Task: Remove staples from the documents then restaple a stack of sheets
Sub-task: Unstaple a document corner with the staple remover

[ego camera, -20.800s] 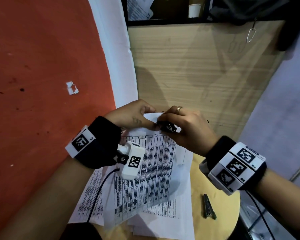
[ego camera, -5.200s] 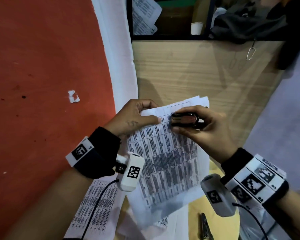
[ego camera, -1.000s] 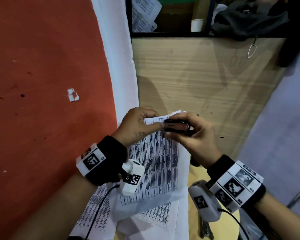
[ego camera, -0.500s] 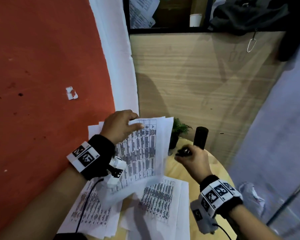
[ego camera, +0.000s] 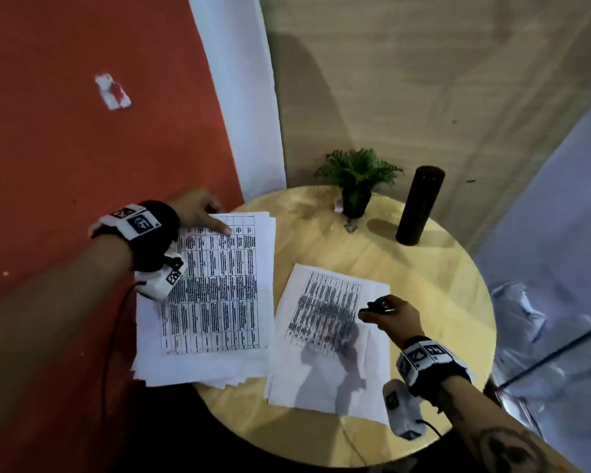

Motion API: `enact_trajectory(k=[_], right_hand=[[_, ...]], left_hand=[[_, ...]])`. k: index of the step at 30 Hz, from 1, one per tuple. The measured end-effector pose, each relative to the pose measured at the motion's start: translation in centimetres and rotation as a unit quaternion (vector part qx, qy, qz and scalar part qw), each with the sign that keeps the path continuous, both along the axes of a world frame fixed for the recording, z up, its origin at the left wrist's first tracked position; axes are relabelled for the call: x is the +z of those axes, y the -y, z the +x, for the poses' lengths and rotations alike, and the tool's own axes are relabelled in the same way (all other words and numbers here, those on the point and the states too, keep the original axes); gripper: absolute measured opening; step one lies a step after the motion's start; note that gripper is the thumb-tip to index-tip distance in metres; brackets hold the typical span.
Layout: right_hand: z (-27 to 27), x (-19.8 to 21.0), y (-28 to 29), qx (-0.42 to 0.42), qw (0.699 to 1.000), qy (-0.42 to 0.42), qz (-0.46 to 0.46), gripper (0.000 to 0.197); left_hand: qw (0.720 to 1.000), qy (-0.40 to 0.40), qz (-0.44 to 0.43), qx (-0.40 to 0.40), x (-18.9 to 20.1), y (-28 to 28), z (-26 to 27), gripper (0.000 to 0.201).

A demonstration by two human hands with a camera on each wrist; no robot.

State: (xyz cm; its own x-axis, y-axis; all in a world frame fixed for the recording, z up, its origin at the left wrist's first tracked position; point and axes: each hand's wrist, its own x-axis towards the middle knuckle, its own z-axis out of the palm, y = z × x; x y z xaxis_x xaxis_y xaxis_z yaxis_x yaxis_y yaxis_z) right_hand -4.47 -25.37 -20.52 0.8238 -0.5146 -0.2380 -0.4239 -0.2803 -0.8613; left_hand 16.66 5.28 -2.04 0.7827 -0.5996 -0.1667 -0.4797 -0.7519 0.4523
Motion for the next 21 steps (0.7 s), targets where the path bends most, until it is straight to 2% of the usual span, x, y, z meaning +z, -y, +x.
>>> enact_trajectory(k=[4,5,7,9,11,12,16,18,21], right_hand=[[0.4,-5.1,0.0,-0.037,0.995,-0.053,0.076,0.027],[0.4,-6.2,0.0,-0.048,0.993,-0.058,0.091,0.025],[0.0,-7.7,-0.1,-0.066,0.988,-0.069,0.118,0.020],[-0.4,-7.5,-0.5,-0.103,0.979,-0.052,0.168,0.013],[-0.5,-7.2,-0.8,-0.127,0.966,-0.036,0.222,0.012],[-0.5,-7.1,-0.9,-0.129,0.962,-0.045,0.235,0.018],[-0.5,-7.4,-0.8,-0.174,0.942,-0.011,0.288,0.019],[-0.5,-7.1,-1.0,-0.174,0.935,-0.020,0.307,0.025],[-0.5,-7.3,-0.7,-0.194,0.917,0.011,0.349,0.019]], left_hand=[[0.982,-0.011,0.184,-0.041,-5.0,0.6,2.9,0.010],[0.970,0.002,0.237,-0.049,-6.2,0.9,3.4,0.020],[0.937,0.040,0.341,-0.070,-8.5,1.8,4.1,0.034],[0.888,0.085,0.441,-0.095,-10.4,2.9,4.8,0.044],[0.841,0.109,0.516,-0.121,-11.8,3.8,5.4,0.043],[0.827,0.108,0.536,-0.132,-12.4,4.4,5.8,0.039],[0.813,0.099,0.560,-0.127,-14.8,5.5,6.6,0.034],[0.825,0.100,0.549,-0.092,-16.5,5.7,6.8,0.035],[0.839,0.107,0.531,-0.049,-18.7,5.5,6.9,0.036]])
